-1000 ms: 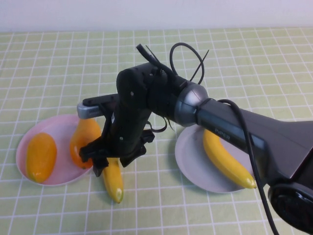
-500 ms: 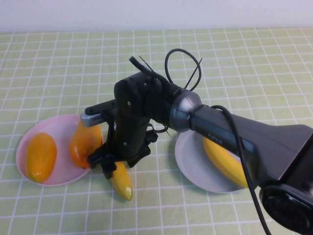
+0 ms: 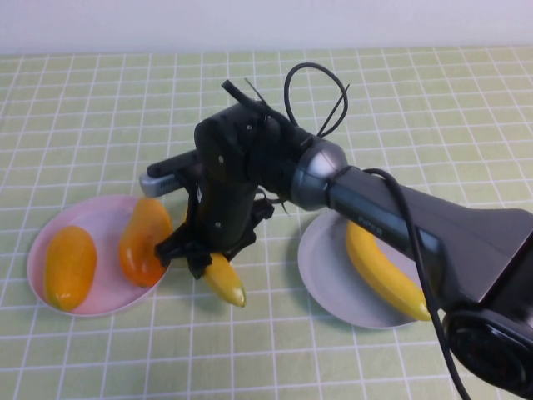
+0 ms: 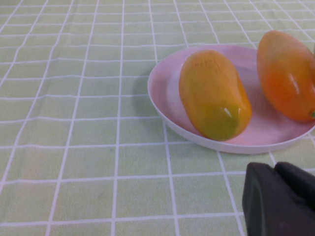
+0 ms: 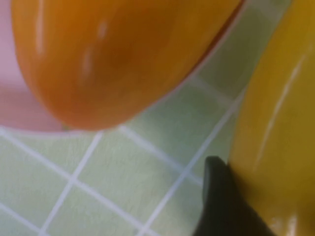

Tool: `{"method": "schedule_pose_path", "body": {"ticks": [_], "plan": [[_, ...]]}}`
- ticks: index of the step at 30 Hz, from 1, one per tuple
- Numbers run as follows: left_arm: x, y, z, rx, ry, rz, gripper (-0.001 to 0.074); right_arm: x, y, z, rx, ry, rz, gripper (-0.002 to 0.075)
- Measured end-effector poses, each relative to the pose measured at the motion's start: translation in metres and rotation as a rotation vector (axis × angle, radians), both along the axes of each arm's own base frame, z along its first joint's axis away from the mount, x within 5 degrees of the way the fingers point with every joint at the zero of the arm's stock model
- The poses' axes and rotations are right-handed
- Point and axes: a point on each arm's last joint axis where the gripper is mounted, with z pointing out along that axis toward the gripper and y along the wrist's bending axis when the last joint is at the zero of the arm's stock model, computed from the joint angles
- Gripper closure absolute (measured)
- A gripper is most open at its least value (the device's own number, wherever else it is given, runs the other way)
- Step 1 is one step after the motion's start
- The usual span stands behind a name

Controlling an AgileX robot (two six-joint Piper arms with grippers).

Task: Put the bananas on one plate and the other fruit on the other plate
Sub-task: Put another type of fruit in the right plate

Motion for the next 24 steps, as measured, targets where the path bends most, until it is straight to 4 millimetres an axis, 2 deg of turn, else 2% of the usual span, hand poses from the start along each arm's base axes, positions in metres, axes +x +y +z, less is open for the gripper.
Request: {"method": "schedule_pose_path", "body": {"ticks": [5, 9, 14, 17, 22, 24], "plan": [[0.000, 0.000, 0.000, 0.000, 0.000, 0.000, 0.0736, 0.019, -0.012, 0.024, 0.046, -0.061, -0.040, 0.0421], [0.000, 0.000, 0.000, 0.000, 0.000, 0.000, 0.0736, 0.029, -0.031, 0.047, 0.060, -0.105, -0.069, 0.0421], [0.000, 0.000, 0.000, 0.000, 0.000, 0.000, 0.0736, 0.023, -0.058, 0.093, 0.091, -0.164, -0.093, 0.0421], [0.000, 0.000, 0.000, 0.000, 0.000, 0.000, 0.0736, 0.012, -0.077, 0.109, 0.058, -0.191, -0.112, 0.0421], [0.000, 0.000, 0.000, 0.000, 0.000, 0.000, 0.0737, -0.008, -0.102, 0.100, -0.044, -0.149, -0.158, 0.0421], [0.000, 0.000, 0.000, 0.000, 0.000, 0.000, 0.0736, -0.015, -0.108, 0.088, -0.081, -0.108, -0.174, 0.0421]]}}
